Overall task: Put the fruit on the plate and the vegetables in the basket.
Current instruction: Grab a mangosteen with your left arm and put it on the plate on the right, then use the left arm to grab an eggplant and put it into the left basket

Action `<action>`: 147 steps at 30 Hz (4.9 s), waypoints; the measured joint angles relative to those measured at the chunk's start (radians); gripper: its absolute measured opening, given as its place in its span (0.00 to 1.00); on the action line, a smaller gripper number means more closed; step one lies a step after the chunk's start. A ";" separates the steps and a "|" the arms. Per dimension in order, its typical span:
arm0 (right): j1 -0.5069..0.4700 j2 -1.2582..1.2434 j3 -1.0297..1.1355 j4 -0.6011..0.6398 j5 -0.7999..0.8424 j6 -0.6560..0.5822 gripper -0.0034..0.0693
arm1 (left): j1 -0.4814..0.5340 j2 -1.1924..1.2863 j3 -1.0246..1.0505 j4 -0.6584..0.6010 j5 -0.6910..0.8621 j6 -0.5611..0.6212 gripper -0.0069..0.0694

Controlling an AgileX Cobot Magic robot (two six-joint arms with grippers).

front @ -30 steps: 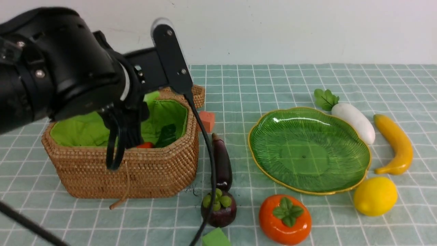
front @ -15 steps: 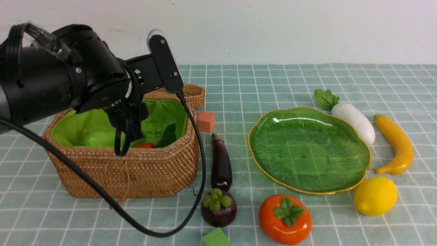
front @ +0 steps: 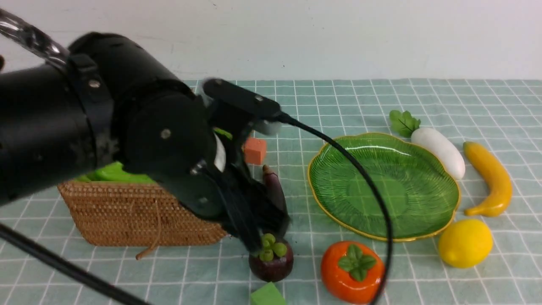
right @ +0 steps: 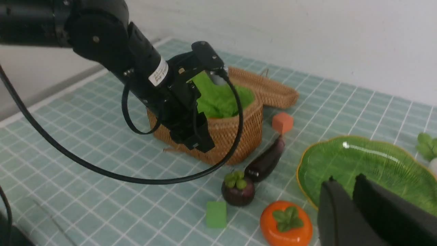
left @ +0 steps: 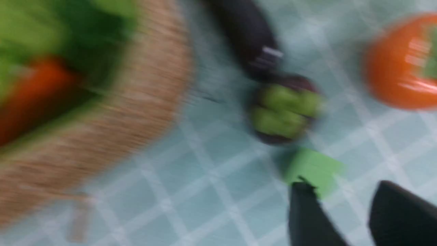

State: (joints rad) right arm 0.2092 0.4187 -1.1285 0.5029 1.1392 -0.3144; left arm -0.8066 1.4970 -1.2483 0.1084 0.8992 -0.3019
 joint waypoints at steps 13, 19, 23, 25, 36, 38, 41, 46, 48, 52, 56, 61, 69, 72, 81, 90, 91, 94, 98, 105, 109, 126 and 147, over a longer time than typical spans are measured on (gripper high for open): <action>0.000 0.000 -0.001 -0.014 0.098 0.003 0.17 | -0.064 0.192 -0.014 0.033 -0.086 0.137 0.57; 0.000 0.000 -0.001 -0.014 0.110 0.003 0.17 | -0.064 0.274 -0.016 0.195 -0.205 0.043 0.79; 0.000 0.000 -0.001 -0.014 0.119 0.003 0.17 | -0.064 0.334 -0.016 0.295 -0.219 -0.055 0.81; 0.000 0.000 -0.001 -0.014 0.120 0.003 0.17 | -0.064 0.358 -0.016 0.322 -0.226 -0.077 0.82; 0.000 0.000 -0.001 -0.014 0.122 -0.002 0.17 | -0.064 0.405 -0.023 0.336 -0.220 -0.143 0.75; 0.000 0.000 -0.001 -0.014 0.122 -0.002 0.17 | -0.064 0.403 -0.023 0.333 -0.214 -0.147 0.75; 0.000 0.000 -0.001 -0.014 0.122 -0.002 0.17 | -0.071 0.380 -0.023 0.315 -0.183 -0.152 0.75; 0.000 0.000 -0.001 -0.035 0.100 -0.001 0.17 | -0.098 0.320 -0.065 0.308 -0.147 -0.155 0.75; 0.000 0.000 -0.001 -0.057 0.083 -0.001 0.17 | -0.109 0.297 -0.114 0.306 -0.134 -0.155 0.75; 0.000 0.000 -0.001 -0.087 0.065 0.003 0.17 | -0.117 0.296 -0.245 0.289 -0.174 -0.144 0.75; 0.000 0.000 -0.001 -0.089 0.054 0.015 0.17 | -0.107 0.370 -0.396 0.237 -0.245 -0.123 0.75; 0.000 0.000 -0.001 -0.089 0.052 0.026 0.18 | -0.091 0.579 -0.619 0.186 -0.307 -0.113 0.75; 0.000 0.000 -0.001 -0.134 0.053 0.040 0.18 | -0.087 0.803 -0.778 0.221 -0.296 -0.111 0.75; 0.000 0.000 -0.001 -0.191 0.052 0.095 0.19 | -0.087 0.812 -0.786 0.249 -0.289 -0.111 0.82; 0.000 0.000 -0.001 -0.251 0.043 0.161 0.19 | -0.087 0.751 -0.790 0.261 -0.195 -0.111 0.87; 0.000 0.000 -0.001 -0.232 0.043 0.164 0.20 | -0.079 0.531 -0.793 0.234 0.260 -0.110 0.46; 0.000 0.000 -0.001 -0.231 0.043 0.164 0.20 | -0.073 0.522 -0.794 0.235 0.289 -0.110 0.42; 0.000 0.000 -0.001 -0.228 0.037 0.164 0.20 | -0.035 0.517 -0.770 0.226 0.328 -0.110 0.34; 0.000 0.000 -0.001 -0.217 0.040 0.164 0.20 | 0.014 0.523 -0.680 0.193 0.324 -0.110 0.41; 0.000 0.000 0.024 -0.196 0.044 0.163 0.20 | 0.072 0.573 -0.595 0.143 0.216 -0.111 0.67; 0.000 0.000 0.042 -0.185 0.040 0.163 0.20 | 0.072 0.628 -0.593 0.137 0.163 -0.113 0.72; 0.000 0.000 0.046 -0.179 0.030 0.130 0.20 | 0.072 0.743 -0.593 0.204 0.144 -0.197 0.72; 0.000 0.000 0.046 -0.175 -0.020 0.129 0.21 | -0.012 0.509 -0.745 0.171 0.322 0.044 0.65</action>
State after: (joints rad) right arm 0.2092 0.4187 -1.0827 0.3278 1.1195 -0.1859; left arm -0.8183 2.0059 -1.9931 0.2790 1.2216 -0.2574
